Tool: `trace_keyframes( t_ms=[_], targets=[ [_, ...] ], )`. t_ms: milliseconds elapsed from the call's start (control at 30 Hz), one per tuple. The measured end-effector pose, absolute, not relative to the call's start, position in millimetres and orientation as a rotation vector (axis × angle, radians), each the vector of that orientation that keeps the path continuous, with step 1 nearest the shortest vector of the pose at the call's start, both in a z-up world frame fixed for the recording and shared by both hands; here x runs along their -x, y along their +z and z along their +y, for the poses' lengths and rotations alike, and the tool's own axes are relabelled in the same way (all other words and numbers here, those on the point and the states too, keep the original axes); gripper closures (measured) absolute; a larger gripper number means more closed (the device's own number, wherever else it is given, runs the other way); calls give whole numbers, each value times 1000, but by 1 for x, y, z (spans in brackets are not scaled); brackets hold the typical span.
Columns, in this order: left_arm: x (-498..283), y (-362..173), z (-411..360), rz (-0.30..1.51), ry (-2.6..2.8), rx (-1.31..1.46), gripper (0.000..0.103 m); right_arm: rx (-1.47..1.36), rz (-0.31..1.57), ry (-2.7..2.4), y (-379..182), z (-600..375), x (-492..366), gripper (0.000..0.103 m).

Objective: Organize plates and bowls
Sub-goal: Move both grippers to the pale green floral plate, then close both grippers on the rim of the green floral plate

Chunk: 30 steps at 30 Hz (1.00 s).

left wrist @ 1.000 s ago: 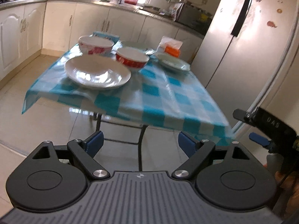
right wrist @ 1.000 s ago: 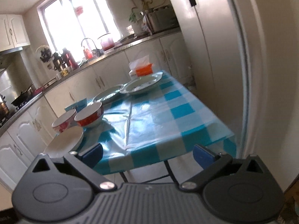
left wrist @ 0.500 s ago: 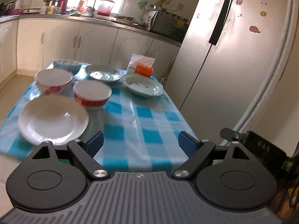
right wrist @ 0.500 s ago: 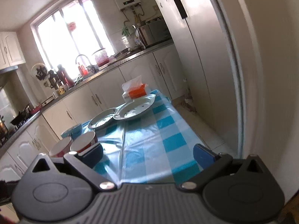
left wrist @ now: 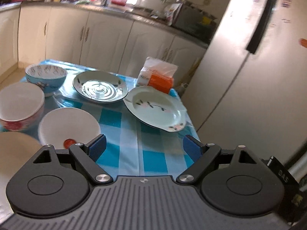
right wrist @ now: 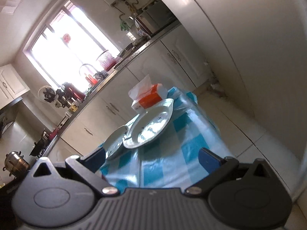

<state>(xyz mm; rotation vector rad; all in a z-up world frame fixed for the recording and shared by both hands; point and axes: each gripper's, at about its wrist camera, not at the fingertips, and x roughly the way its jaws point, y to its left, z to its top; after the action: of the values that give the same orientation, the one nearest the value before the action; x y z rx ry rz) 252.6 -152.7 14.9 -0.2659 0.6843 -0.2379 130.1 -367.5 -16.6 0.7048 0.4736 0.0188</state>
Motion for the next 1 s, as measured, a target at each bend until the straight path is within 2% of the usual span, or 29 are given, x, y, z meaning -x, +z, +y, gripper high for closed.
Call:
trace_keyframes(
  t_ms=[167, 333, 467, 567, 633, 867, 933, 1000],
  targets=[
    [-306, -12, -165, 743, -161, 303, 0, -706, 489, 55, -31, -377, -181, 4],
    [-342, -29, -171, 739, -113, 283, 0, -720, 512, 68, -45, -386, -220, 18],
    [-370, -38, -173, 727, -80, 268, 0, -725, 515, 69, -53, -398, -246, 22],
    [-396, -53, -176, 747, -64, 296, 0, -721, 533, 69, -61, -407, -265, 33],
    [-407, -60, -176, 762, -46, 315, 0, -717, 553, 74, -66, -410, -279, 46],
    [-426, -72, -187, 773, -72, 307, 3, -721, 568, 108, -81, -408, -303, 48],
    [-429, -77, -190, 770, -74, 289, 9, -730, 573, 111, -85, -409, -309, 48],
    [-432, -83, -193, 788, -80, 281, 20, -731, 576, 119, -88, -409, -314, 48]
  ],
)
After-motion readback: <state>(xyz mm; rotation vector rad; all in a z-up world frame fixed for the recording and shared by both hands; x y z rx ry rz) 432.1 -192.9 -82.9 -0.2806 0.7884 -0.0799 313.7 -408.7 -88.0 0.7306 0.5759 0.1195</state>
